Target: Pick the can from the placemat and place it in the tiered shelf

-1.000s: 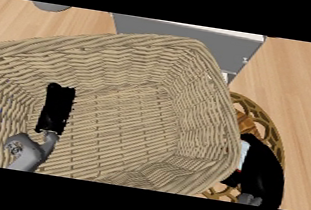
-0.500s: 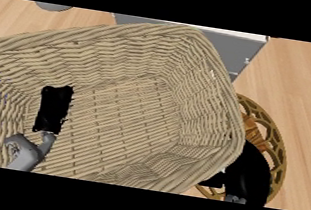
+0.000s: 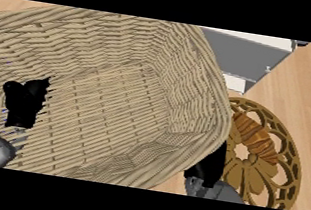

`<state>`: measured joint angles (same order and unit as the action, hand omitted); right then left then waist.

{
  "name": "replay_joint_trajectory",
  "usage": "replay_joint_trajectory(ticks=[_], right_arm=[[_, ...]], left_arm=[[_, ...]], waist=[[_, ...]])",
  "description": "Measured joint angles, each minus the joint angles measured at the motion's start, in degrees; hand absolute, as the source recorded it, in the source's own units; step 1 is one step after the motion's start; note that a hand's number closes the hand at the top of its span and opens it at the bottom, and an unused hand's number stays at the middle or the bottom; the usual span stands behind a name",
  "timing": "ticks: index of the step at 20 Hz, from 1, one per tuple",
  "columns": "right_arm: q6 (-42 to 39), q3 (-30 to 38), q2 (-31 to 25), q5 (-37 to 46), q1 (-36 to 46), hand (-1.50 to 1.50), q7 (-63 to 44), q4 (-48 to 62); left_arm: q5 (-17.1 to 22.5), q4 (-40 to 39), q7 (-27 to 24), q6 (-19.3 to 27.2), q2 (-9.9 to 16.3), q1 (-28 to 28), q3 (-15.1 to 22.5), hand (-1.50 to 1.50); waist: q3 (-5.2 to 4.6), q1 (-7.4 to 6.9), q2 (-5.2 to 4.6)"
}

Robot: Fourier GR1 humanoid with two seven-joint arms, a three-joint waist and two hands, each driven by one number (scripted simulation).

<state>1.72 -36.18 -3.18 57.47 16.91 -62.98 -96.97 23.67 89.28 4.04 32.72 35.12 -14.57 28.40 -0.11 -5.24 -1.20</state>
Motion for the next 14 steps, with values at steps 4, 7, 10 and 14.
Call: replay_joint_trajectory(ticks=[4, 7, 10, 14], right_arm=[[4.5, -1.1, -0.7, -0.6, 5.6, 1.5, 0.1, 0.0], [6.5, -1.7, -1.1, 0.1, 9.6, 1.5, -0.6, 0.2], [8.0, -2.0, -1.3, 1.6, 13.3, 1.5, -1.5, 0.6], [8.5, -1.4, -1.3, 4.5, 18.6, 1.5, -3.2, 1.8]], left_arm=[[3.7, 2.6, 0.8, 0.0, 2.9, 0.8, -1.9, 0.0], [5.7, 4.4, 1.5, 0.3, 4.7, 1.5, -3.7, 0.0], [7.3, 6.0, 2.9, 0.9, 5.9, 1.8, -5.3, 0.0], [9.7, 7.9, 4.8, 1.1, 6.2, 2.3, -7.5, 0.0]], waist=[[-0.01, 0.36, 0.17], [-0.07, 0.99, 0.38], [-0.12, 1.74, 0.59], [-0.27, 2.94, 0.89]])
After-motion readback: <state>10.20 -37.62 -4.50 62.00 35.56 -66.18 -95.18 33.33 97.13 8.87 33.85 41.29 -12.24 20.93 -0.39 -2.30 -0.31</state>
